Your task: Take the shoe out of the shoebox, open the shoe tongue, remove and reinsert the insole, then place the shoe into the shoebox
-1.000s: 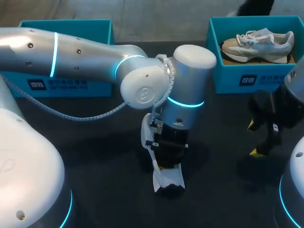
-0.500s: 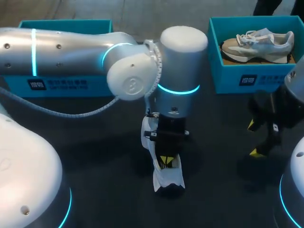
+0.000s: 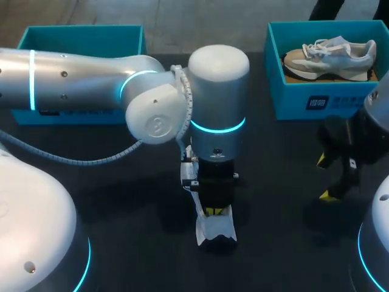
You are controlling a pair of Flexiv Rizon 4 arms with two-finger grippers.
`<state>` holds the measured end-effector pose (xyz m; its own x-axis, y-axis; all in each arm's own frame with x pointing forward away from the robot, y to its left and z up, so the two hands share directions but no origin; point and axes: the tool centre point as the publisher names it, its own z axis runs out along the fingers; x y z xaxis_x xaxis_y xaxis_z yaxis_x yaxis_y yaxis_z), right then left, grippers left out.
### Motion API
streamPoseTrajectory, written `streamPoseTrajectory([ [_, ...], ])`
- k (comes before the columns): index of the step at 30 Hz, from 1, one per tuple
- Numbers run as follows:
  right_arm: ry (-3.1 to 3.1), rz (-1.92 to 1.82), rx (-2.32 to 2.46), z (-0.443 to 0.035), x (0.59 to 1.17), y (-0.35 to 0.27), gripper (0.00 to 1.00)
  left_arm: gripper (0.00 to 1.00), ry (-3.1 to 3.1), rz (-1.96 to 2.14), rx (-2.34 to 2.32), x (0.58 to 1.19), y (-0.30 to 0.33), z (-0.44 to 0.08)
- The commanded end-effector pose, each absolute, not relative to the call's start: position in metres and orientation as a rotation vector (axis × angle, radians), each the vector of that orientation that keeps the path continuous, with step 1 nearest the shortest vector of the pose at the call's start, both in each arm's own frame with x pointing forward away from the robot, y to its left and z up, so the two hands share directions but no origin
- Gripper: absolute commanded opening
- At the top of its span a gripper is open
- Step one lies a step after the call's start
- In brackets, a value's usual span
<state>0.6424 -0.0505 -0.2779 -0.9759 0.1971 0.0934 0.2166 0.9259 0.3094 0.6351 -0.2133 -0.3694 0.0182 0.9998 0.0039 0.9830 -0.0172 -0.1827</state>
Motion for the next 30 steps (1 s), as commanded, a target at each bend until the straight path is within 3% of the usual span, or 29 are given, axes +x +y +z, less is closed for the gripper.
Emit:
streamPoseTrajectory([
  [1, -3.026, -0.493, -0.327, -0.278, 0.641, -0.050, 1.00, 0.00, -2.065, 0.151, -2.115, 0.637, -0.229, -0.384],
  [12, -3.026, -0.493, -0.327, -0.278, 0.641, -0.050, 1.00, 0.00, -2.057, 0.114, -2.048, 0.630, -0.225, -0.417],
  [22, -3.026, -0.493, -0.327, -0.278, 0.641, -0.050, 1.00, 0.00, -2.077, 0.112, -2.084, 0.639, -0.216, -0.378],
  [30, -3.026, -0.493, -0.327, -0.278, 0.641, -0.050, 1.00, 0.00, -2.043, 0.070, -2.059, 0.637, -0.210, -0.387],
])
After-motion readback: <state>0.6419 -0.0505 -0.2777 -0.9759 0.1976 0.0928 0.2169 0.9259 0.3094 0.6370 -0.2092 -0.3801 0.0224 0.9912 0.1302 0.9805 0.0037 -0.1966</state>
